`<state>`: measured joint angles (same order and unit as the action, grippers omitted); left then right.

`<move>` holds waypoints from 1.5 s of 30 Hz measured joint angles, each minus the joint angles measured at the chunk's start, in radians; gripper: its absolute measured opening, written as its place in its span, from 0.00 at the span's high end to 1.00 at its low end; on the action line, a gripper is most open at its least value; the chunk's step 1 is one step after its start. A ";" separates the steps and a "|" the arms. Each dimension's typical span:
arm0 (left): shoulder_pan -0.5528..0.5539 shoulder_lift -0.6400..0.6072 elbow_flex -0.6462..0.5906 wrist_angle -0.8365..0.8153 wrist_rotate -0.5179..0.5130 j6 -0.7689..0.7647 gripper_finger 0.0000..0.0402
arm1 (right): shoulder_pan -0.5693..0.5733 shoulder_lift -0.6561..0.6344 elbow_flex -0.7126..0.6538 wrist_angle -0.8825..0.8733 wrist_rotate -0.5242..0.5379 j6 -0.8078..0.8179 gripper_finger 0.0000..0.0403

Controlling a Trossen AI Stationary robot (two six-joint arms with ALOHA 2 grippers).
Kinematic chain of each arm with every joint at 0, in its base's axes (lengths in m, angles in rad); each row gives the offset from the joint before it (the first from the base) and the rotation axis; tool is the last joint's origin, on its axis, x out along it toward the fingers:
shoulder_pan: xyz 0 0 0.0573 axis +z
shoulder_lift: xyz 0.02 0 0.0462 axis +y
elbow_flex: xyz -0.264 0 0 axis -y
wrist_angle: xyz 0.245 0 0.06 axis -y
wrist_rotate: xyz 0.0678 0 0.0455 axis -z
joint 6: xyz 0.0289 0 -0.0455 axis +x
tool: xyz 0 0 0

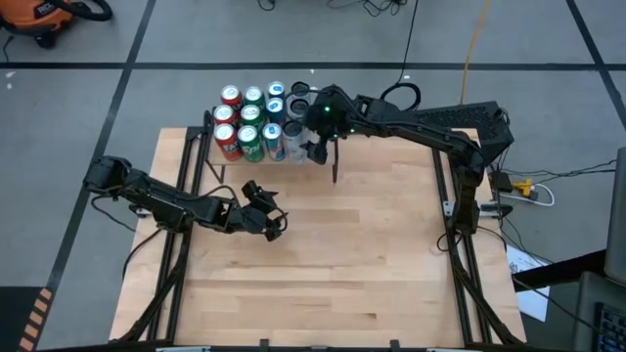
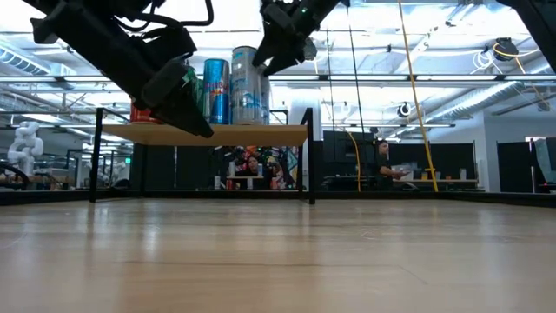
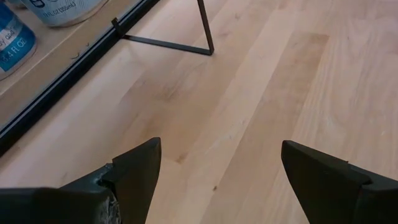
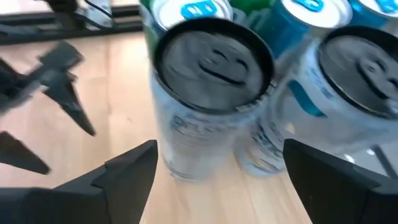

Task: Place canned beverage on shelf
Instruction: Put the black soda can on the shelf

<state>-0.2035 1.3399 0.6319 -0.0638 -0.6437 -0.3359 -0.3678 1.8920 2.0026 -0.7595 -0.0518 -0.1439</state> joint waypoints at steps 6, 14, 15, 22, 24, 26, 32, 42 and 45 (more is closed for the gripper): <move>-0.012 0.000 0.000 -0.002 -0.002 0.000 0.19 | 0.019 -0.031 0.000 -0.057 0.107 0.016 0.18; -0.049 0.000 0.000 -0.040 -0.135 0.001 0.19 | 0.110 -0.079 -0.001 -0.222 0.216 0.134 0.18; -0.052 0.000 0.000 -0.046 -0.136 0.001 0.19 | 0.127 -0.082 -0.013 -0.232 0.234 0.142 0.18; -0.104 -0.002 -0.057 -0.048 -0.165 -0.094 0.29 | 0.255 -0.162 -0.375 0.112 0.293 0.193 0.22; -0.117 -0.001 -0.083 -0.053 -0.186 -0.141 0.32 | 0.301 -0.195 -0.502 0.267 0.423 0.207 0.25; -0.124 -0.001 -0.099 -0.054 -0.194 -0.156 0.34 | 0.348 -0.213 -0.622 0.446 0.583 0.207 0.29; -0.118 -0.001 -0.131 -0.048 -0.220 -0.156 0.37 | 0.416 -0.141 -0.915 1.209 0.677 0.071 0.47; -0.069 -0.001 -0.152 -0.029 -0.248 -0.155 0.38 | 0.396 0.072 -0.814 1.460 0.679 -0.165 0.95; -0.069 -0.001 -0.152 -0.038 -0.248 -0.155 0.38 | 0.395 0.125 -0.757 1.454 0.715 -0.210 0.98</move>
<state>-0.2723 1.3392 0.4801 -0.1022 -0.8921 -0.4910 0.0273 2.0168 1.2458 0.6948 0.6632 -0.3543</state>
